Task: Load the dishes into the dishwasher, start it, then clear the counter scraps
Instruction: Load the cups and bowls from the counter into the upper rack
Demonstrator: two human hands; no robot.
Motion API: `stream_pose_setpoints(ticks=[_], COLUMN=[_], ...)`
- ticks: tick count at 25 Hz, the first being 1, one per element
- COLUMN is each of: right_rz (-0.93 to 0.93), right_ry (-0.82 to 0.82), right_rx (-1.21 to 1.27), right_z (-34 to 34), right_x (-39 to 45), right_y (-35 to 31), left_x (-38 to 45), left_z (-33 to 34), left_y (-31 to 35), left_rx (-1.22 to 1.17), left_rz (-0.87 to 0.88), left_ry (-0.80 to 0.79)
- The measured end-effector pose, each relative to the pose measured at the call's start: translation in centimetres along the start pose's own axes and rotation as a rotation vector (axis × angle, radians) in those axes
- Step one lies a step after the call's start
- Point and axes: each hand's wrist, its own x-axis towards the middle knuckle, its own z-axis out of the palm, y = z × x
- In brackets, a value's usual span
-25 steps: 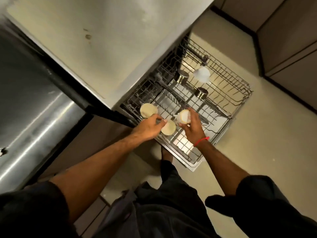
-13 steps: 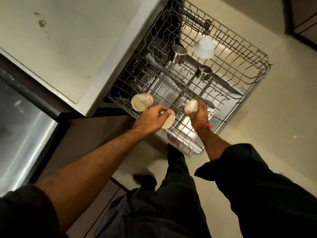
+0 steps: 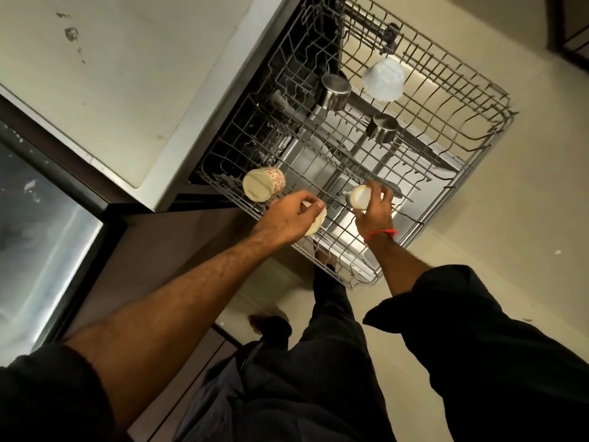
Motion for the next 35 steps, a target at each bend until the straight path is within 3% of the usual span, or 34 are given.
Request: stream_pose_setpoints(ticks=[12, 18, 23, 27, 35], right_rz=[0.03, 0.022, -0.34, -0.559, -0.955], right_ry=[-0.168, -0.118, 0.007, -0.021, -0.403], right_rx=[-0.125, -0.306, -0.12, 0.05, 0.279], right_z=[-1.3, -2.6, -2.0, -0.2, 9.3], right_x=[0.5, -1.0, -4.2, -9.3, -23.4], right_y=[-0.2, -1.9, -7.8, -14.7, -29.5], left_x=[-1.2, -3.5, -7.2, -11.9, -24.6], left_z=[0.0, -1.3, -2.9, -3.8, -6.4], left_y=[-1.3, -4.1, -8.0, -12.4, -25.7], left_rx=[-0.035, -0.134, -0.228, -0.245, -0.298], left_rz=[-0.006, 0.013, 0.05, 0.127, 0.063], left_ry=[0.048, 0.137, 0.291, 0.473, 0.899])
